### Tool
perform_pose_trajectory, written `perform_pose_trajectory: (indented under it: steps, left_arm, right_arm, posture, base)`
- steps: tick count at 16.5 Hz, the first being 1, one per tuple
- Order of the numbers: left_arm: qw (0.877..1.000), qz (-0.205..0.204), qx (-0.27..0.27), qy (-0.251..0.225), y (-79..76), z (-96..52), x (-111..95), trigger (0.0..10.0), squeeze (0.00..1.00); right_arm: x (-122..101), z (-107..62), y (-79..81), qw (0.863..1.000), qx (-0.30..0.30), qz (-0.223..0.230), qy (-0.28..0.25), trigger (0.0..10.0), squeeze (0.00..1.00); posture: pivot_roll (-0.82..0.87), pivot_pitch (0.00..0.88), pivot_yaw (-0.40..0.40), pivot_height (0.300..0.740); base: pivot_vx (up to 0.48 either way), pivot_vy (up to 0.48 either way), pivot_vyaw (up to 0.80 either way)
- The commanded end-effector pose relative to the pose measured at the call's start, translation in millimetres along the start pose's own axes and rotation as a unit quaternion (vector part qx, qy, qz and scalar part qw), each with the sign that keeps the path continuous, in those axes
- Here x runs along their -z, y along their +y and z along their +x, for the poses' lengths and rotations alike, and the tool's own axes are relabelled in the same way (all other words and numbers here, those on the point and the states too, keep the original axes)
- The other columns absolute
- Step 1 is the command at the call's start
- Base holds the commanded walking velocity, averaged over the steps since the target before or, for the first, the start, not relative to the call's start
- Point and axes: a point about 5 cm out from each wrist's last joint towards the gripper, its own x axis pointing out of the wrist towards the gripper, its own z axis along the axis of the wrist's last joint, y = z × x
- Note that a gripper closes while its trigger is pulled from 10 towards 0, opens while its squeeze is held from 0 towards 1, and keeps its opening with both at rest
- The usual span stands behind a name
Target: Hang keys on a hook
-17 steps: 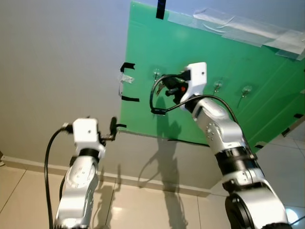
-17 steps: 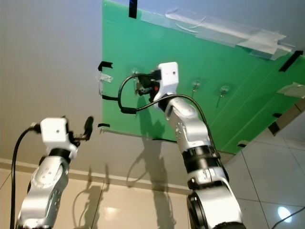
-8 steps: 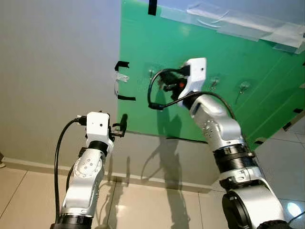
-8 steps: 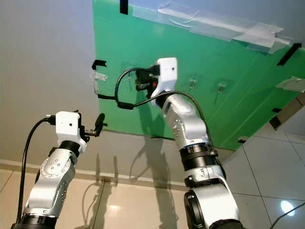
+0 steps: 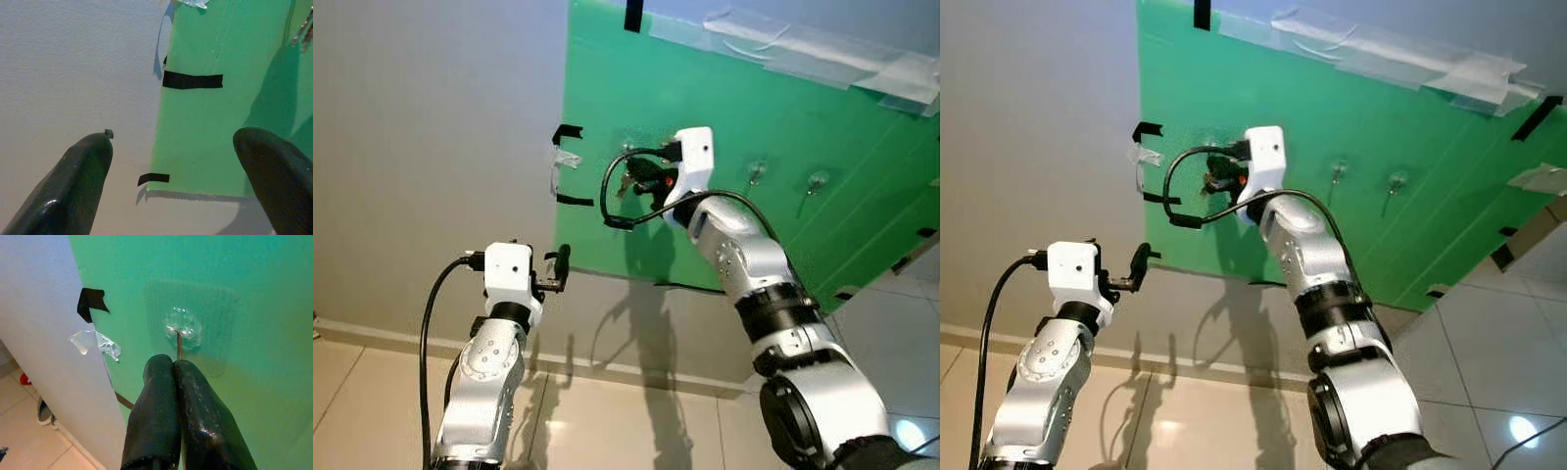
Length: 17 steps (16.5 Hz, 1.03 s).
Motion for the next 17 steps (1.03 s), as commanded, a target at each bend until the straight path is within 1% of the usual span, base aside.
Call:
perform_pose_trajectory:
  steps: [1,3,8,12,15,17]
  left_arm:
    - [1.0,-0.005,-0.002,0.004,-2.9,-1.5,0.1,10.0,0.0]
    - [1.0,-0.005,-0.002,0.005,-3.2,-3.3,0.9,10.0,0.0]
    - [1.0,-0.006,-0.001,0.008,-3.4,-6.0,0.7,10.0,0.0]
    - [1.0,-0.01,0.001,0.01,-5.1,-7.2,1.0,10.0,0.0]
    - [1.0,-0.011,0.001,0.012,-6.2,-8.5,1.9,10.0,0.0]
    - [1.0,-0.013,0.003,0.014,-7.1,-10.4,2.6,10.0,0.0]
  right_arm:
    - [-2.6,0.5,-4.0,1.0,0.005,-0.021,-0.002,10.0,0.0]
    - [-2.4,2.0,-5.5,0.999,0.009,-0.046,-0.001,10.0,0.0]
    - [-4.6,5.3,-9.8,0.998,0.019,-0.056,-0.008,10.0,0.0]
    - [-18.5,8.9,-7.7,0.996,0.012,-0.087,-0.034,10.0,0.0]
    - [-18.9,9.5,-6.9,0.995,0.007,-0.092,-0.037,10.0,0.0]
    - [-19.5,10.8,-4.7,0.996,0.001,-0.083,-0.038,10.0,0.0]
  posture:
    - [0.16,0.0,-0.181,0.74]
    - [0.16,0.0,-0.183,0.74]
    - [0.17,0.0,-0.181,0.74]
    - [0.17,0.002,-0.187,0.74]
    - [0.16,0.005,-0.189,0.74]
    - [0.16,0.014,-0.189,0.74]
  base:
    - [0.0,0.0,0.0]
    - [0.0,0.0,0.0]
    - [0.0,0.0,0.0]
    - [0.0,0.0,0.0]
    - [0.0,0.0,0.0]
    - [0.0,0.0,0.0]
